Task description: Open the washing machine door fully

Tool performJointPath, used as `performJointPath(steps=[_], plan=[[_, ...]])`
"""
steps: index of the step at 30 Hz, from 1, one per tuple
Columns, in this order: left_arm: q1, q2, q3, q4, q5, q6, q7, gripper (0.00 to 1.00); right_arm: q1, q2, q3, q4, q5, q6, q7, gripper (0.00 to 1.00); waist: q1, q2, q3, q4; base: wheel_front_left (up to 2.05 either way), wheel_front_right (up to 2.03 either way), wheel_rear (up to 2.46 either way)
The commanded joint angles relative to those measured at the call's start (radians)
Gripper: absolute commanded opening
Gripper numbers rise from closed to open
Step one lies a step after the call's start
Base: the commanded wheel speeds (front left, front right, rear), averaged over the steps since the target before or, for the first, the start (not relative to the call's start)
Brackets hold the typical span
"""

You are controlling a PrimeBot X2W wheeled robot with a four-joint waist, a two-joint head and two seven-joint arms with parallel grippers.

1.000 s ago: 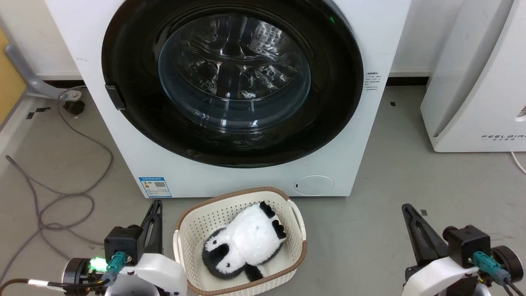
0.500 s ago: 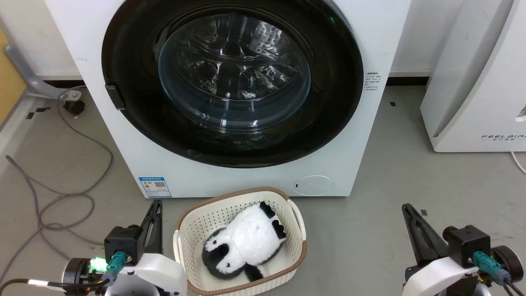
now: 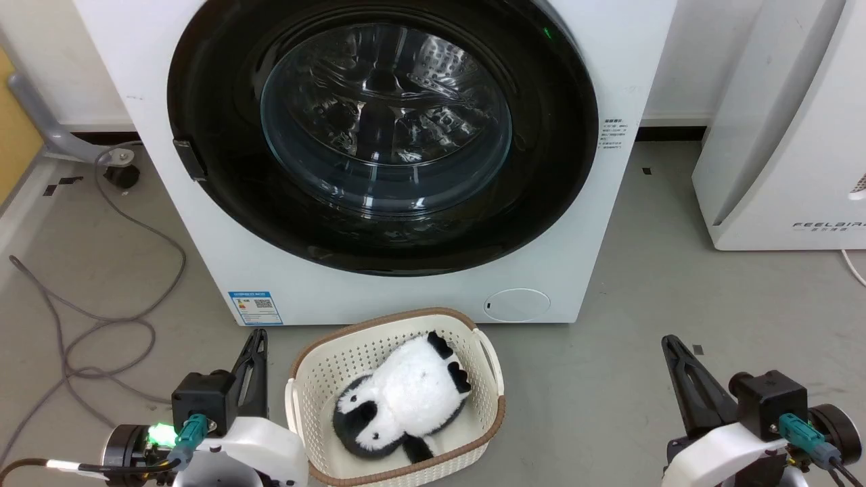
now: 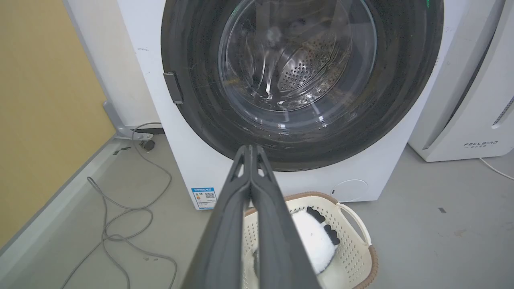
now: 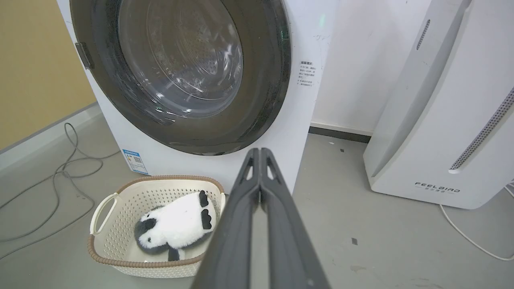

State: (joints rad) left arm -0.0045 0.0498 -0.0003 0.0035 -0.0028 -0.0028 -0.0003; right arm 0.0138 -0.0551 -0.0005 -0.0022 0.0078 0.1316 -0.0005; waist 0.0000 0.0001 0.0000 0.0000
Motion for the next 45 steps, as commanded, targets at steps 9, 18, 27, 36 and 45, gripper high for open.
performJointPath(steps=[9, 18, 27, 36, 45], plan=[[0.004, 0.000, 0.000, -0.004, 0.003, 0.003, 0.000, 0.00, -0.014, 0.005, 0.000, 0.002, -0.008, -0.001, 0.000, 0.00, 0.0000, -0.0001, 0.000, 0.000, 0.00, 0.00, 0.00], [0.000, 0.000, 0.000, 0.001, 0.000, 0.000, 0.000, 1.00, 0.001, 0.000, 0.000, 0.000, 0.001, 0.000, 0.000, 1.00, 0.0000, -0.0001, 0.000, 0.000, 0.00, 0.00, 0.00], [0.001, 0.000, -0.008, 0.006, -0.004, 0.004, -0.015, 1.00, 0.003, 0.000, 0.001, 0.004, 0.010, 0.000, -0.015, 1.00, 0.0000, -0.0001, 0.000, 0.000, 0.00, 0.00, 0.00], [0.004, 0.000, -0.019, 0.010, -0.009, 0.008, -0.034, 1.00, 0.002, -0.001, 0.005, 0.009, 0.031, 0.000, -0.034, 1.00, 0.0000, -0.0001, 0.002, 0.002, 0.00, 0.00, 0.00], [0.002, 0.000, -0.027, 0.010, -0.016, 0.012, -0.053, 1.00, -0.018, -0.017, 0.006, 0.008, 0.078, 0.000, -0.048, 1.00, 0.0000, -0.0001, 0.012, 0.007, 0.00, 0.00, 0.00]])
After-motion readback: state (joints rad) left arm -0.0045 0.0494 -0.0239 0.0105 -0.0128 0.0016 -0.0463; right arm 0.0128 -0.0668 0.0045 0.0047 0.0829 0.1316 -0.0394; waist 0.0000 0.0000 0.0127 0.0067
